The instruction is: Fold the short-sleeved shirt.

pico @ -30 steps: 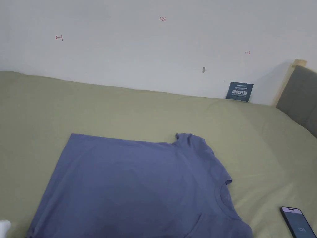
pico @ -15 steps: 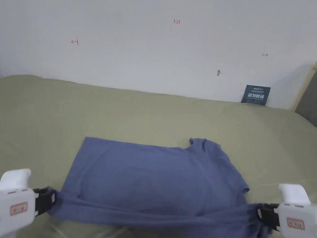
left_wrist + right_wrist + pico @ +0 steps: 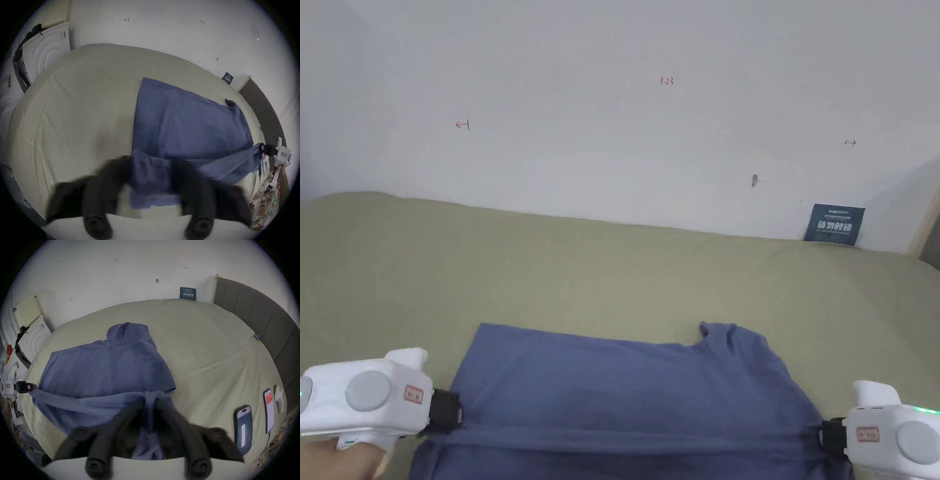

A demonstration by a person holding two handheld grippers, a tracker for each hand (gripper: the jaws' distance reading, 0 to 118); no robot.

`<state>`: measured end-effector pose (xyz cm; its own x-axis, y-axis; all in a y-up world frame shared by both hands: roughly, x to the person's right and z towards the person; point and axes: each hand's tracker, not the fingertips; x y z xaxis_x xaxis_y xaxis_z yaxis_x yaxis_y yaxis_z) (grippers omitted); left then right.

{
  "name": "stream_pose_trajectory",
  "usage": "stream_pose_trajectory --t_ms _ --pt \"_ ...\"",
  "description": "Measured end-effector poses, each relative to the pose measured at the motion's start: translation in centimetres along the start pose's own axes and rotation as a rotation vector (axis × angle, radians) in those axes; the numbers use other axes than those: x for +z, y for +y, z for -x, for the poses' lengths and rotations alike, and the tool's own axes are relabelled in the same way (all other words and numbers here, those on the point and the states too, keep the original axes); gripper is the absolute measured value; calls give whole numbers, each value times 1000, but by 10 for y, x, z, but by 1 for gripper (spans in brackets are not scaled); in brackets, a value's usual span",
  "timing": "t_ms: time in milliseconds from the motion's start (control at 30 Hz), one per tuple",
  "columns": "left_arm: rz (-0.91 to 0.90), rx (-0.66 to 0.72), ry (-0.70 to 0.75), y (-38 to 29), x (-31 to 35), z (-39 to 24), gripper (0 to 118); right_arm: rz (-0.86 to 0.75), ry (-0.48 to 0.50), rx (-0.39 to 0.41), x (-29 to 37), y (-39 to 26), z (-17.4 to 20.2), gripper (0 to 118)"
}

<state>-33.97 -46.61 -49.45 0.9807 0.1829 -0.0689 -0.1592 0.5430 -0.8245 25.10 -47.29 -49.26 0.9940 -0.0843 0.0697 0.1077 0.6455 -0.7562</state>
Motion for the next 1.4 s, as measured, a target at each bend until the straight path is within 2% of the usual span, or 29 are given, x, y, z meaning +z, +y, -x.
stream_pose_trajectory --t_ms 33,67,100,167,233,300,400,433,467,500,533,633,667,700,733,833,967,1000,1033,1067,1133,1167,1233,1300,1333,1400 --pt "-11 -3 11 -3 2 1 92 -16 -11 -7 2 -1 0 65" --pt "-58 15 -1 -7 9 2 90 -24 -9 -18 5 -3 -2 98" --pt "-102 30 -51 -10 19 3 90 -30 3 -27 12 -4 -3 102" --pt "-182 24 -52 -20 44 -2 90 -127 34 -6 36 -12 1 98" --pt "-335 -64 13 -35 78 -13 89 -203 -26 60 62 -20 12 98" --pt "-490 -160 38 -59 107 -26 89 -272 -41 102 85 -36 26 98" --pt "-537 -241 64 -90 129 -41 86 -339 -12 130 109 -62 44 97" --pt "-501 -249 92 -103 131 -46 80 -338 -9 134 114 -73 49 91" --pt "-486 -244 109 -114 131 -50 53 -325 -11 142 117 -82 54 70" --pt "-478 -240 98 -124 126 -45 13 -314 -13 161 120 -94 59 37" --pt "-475 -238 81 -137 125 -44 0 -304 -21 170 121 -107 65 0" --pt "-462 -205 96 -171 109 -35 0 -333 -112 185 122 -137 77 0" --pt "-447 -198 85 -176 105 -31 0 -319 -77 180 121 -143 78 0" --pt "-422 -198 70 -179 101 -27 0 -293 -20 140 121 -146 79 0" --pt "-372 -219 66 -177 97 -25 0 -277 -4 110 121 -148 79 0" --pt "-382 -211 105 -168 89 -22 0 -285 -27 126 120 -149 79 0" --pt "-379 -62 73 -133 76 -11 0 -287 -25 103 118 -139 73 0" --pt "-377 -69 100 -121 68 -8 0 -286 -30 100 117 -134 70 0" --pt "-364 -80 152 -112 63 -11 9 -287 -36 97 118 -130 67 0" --pt "-354 -93 206 -105 55 -11 32 -294 -44 96 119 -130 64 0" --pt "-326 -95 189 -90 37 -3 91 -298 -59 91 118 -121 56 0" --pt "-301 -81 160 -89 33 -7 109 -295 -66 87 117 -118 52 0" --pt "-271 -34 67 -83 16 1 108 -290 -72 68 113 -114 39 0" --pt "-206 -20 37 -77 1 1 108 -263 -65 48 108 -107 29 0" --pt "-181 -25 84 -74 -9 1 107 -225 -27 21 105 -106 23 0" --pt "-143 -59 159 -68 -25 2 92 -228 -3 -15 102 -103 14 0"
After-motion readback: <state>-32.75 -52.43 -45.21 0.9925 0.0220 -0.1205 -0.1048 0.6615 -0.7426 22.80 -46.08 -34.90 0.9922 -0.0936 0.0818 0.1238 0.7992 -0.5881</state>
